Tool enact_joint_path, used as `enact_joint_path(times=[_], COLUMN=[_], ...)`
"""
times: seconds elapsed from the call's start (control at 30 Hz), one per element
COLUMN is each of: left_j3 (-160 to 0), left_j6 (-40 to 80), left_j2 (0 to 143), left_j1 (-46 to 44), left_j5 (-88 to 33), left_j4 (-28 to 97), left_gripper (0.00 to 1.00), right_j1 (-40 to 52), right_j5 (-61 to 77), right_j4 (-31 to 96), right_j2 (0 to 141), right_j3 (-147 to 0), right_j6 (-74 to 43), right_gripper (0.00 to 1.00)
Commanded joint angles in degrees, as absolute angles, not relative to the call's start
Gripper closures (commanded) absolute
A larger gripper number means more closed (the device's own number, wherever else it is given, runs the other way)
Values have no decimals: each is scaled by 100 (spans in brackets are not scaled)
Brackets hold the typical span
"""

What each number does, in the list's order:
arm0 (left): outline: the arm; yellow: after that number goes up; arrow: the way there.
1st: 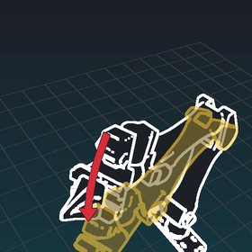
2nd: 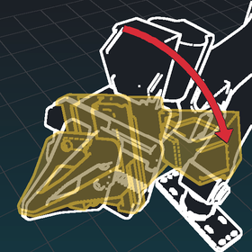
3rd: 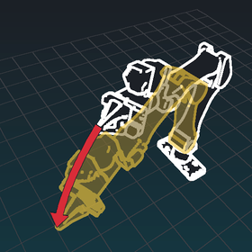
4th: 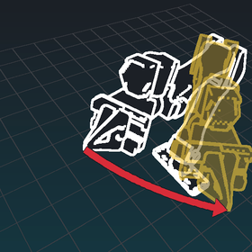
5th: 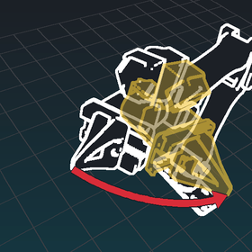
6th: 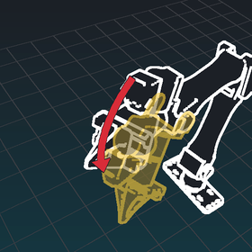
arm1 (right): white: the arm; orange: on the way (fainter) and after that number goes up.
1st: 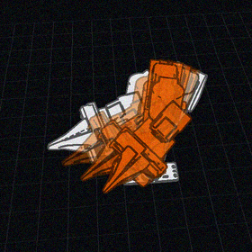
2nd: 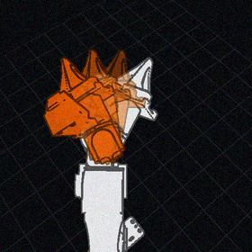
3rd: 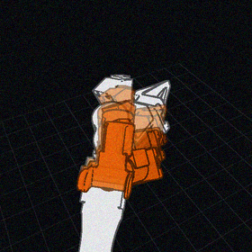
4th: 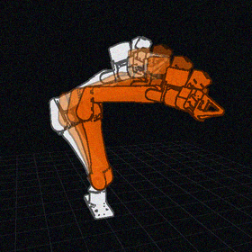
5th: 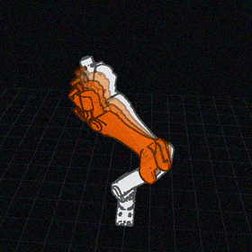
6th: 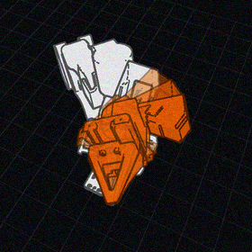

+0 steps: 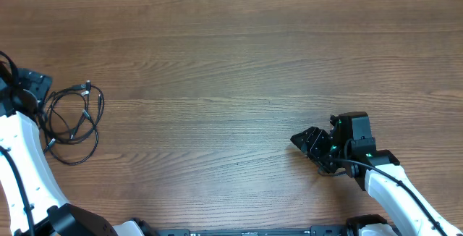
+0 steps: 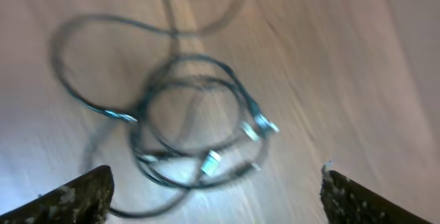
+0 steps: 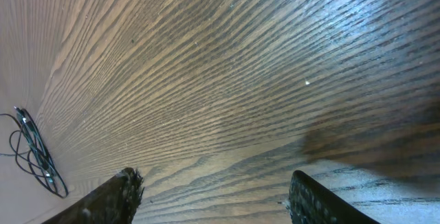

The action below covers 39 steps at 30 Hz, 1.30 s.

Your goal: Untangle cables

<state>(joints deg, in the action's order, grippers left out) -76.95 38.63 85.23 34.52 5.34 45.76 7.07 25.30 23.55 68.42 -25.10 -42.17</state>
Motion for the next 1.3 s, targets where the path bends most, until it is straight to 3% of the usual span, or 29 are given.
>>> enact_joint_path(times=[0.0, 0.23, 0.6, 0.9, 1.0, 1.03, 1.27], left_j3=[-7703, -7701, -7701, -7701, -7701, -7701, -7699], left_j6=[3542, 2611, 972, 880, 941, 1009, 1297], left_j2=[8626, 8729, 8766, 8766, 8766, 8766, 8761], left_j1=[3236, 2342, -45, -1085, -1155, -1155, -1155], left_j5=[-862, -1765, -2027, -580, -392, -399, -379], left_j4=[4589, 4587, 5264, 6396, 6838, 6993, 7870], left_gripper=[2, 0, 0, 0, 0, 0, 0], right_j1=[679, 679, 679, 679, 679, 679, 679], right_j5=[2556, 2630, 3079, 1160, 548, 399, 263], right_j4=[2307, 2259, 1782, 3242, 3758, 3990, 5422], right_j2=[6829, 6827, 6829, 6829, 6829, 6829, 6794], right_j3=[-2515, -2515, -2731, -3968, -4390, -4530, -5033], right_j6=[-4191, -4143, -2598, -1916, -1782, -1747, -1776], right_gripper=[32, 27, 25, 18, 11, 0, 0])
